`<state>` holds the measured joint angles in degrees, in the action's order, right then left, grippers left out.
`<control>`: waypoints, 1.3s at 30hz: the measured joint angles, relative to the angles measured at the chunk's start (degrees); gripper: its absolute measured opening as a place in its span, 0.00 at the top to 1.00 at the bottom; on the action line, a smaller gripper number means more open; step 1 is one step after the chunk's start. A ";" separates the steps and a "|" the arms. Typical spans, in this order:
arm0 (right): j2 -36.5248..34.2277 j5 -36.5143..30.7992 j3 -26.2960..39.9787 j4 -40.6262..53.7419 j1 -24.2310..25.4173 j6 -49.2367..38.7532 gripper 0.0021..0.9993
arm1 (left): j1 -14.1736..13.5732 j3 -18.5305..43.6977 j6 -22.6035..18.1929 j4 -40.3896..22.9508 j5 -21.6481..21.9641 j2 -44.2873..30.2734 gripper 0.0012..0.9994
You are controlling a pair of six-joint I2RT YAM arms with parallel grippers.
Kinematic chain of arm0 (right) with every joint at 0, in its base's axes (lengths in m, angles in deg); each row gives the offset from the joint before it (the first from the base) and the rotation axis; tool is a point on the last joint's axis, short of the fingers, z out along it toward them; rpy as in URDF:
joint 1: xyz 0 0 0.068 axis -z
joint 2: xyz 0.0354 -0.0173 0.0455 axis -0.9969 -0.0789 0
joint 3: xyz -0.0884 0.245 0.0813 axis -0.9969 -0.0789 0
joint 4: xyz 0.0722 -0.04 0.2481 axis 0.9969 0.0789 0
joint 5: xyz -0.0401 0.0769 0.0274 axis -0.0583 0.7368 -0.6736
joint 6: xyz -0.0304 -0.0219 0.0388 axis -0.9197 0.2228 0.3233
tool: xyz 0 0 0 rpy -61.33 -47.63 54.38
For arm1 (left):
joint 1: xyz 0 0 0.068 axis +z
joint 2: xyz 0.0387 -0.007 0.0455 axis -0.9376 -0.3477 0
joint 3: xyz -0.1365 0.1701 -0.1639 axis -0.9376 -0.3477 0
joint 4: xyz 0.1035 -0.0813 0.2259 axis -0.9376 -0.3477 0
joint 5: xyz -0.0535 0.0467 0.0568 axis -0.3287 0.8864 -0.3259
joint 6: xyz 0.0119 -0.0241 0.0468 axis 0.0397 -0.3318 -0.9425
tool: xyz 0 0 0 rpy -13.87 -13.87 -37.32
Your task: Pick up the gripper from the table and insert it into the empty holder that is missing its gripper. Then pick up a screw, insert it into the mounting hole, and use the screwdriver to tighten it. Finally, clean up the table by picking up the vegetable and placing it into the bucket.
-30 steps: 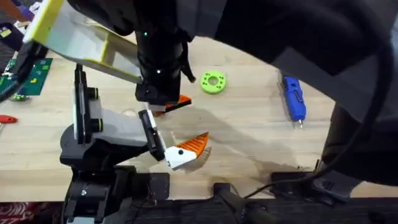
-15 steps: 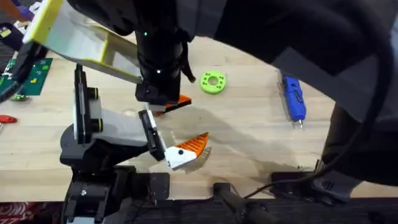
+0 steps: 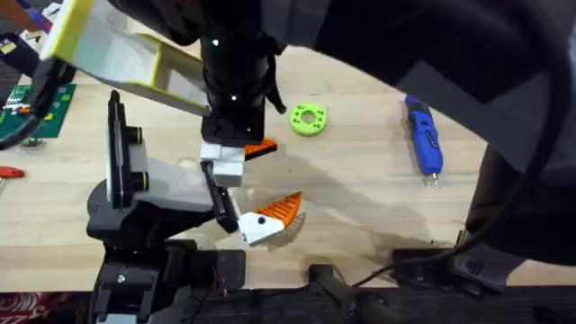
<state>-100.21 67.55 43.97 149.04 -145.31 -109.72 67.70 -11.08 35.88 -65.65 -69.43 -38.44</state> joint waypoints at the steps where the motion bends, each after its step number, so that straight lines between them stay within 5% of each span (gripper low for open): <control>1: 0.00 0.00 0.00 0.00 0.06 0.00 0.01 | 0.00 0.00 0.00 0.00 0.00 0.00 0.01; 13: 0.00 0.96 0.00 -0.76 2.99 2.64 0.00 | 0.00 0.00 -0.15 0.00 0.00 0.00 0.01; 39: 12.65 1.32 2.00 0.82 21.66 7.43 0.00 | 0.00 0.00 -0.17 0.00 0.02 0.01 0.01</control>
